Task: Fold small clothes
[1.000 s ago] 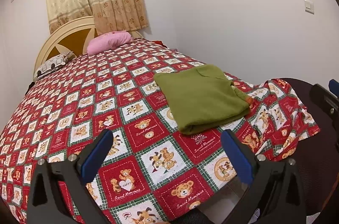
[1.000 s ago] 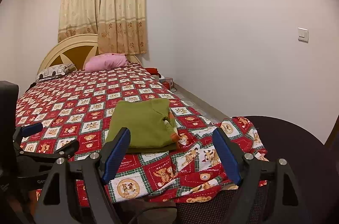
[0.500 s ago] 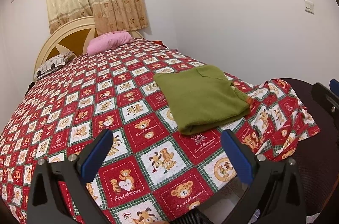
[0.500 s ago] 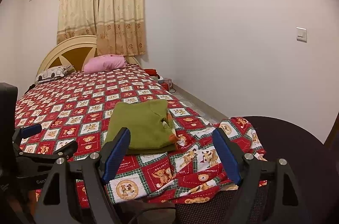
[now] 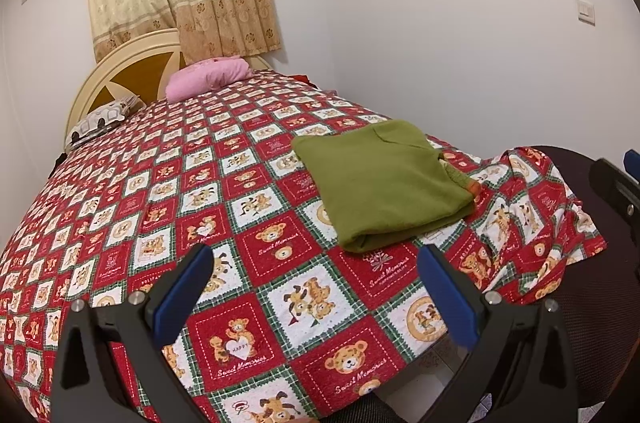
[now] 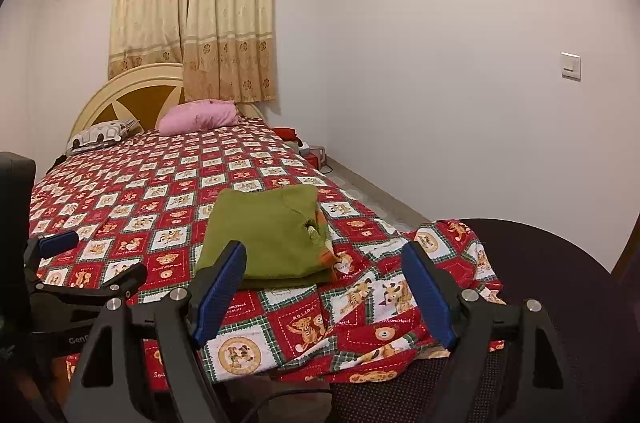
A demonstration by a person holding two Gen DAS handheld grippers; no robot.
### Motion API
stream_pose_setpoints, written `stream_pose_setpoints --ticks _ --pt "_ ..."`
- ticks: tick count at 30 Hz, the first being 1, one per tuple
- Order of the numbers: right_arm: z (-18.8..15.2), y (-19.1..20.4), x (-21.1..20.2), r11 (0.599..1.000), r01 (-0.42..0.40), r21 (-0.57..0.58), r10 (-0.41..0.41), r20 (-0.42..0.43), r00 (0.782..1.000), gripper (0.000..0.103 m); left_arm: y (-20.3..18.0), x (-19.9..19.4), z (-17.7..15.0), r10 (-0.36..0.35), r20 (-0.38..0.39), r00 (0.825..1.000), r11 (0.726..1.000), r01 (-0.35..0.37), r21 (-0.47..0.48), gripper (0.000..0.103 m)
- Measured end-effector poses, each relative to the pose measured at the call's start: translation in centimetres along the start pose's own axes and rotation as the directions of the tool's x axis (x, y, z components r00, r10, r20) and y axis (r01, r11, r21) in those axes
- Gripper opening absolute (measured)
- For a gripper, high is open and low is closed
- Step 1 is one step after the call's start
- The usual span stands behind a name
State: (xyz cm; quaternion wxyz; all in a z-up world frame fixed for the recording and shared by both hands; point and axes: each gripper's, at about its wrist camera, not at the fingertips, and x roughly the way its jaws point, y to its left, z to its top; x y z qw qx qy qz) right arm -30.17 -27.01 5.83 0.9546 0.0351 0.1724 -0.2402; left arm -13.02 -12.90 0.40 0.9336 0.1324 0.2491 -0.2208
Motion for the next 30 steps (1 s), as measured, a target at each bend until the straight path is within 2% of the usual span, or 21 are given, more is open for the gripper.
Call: stream_pose_setpoints --ticks 15,27,30 --pt "0.0 0.1 0.0 1.000 0.008 -0.006 -0.008 0.005 1.000 0.080 0.2 0.2 -0.2 0.012 -0.007 1.000 1.000 -0.012 -0.002 0.103" --pt "-0.3 -0.3 0.4 1.000 0.014 0.004 -0.014 -0.009 1.000 0.080 0.8 1.3 -0.1 0.006 -0.046 0.999 0.999 -0.007 -0.033 0.103" --pt "-0.4 -1.6 1.0 0.998 0.043 0.038 -0.042 -0.024 0.999 0.080 1.3 1.9 -0.1 0.011 -0.063 0.998 0.999 -0.014 -0.041 0.103"
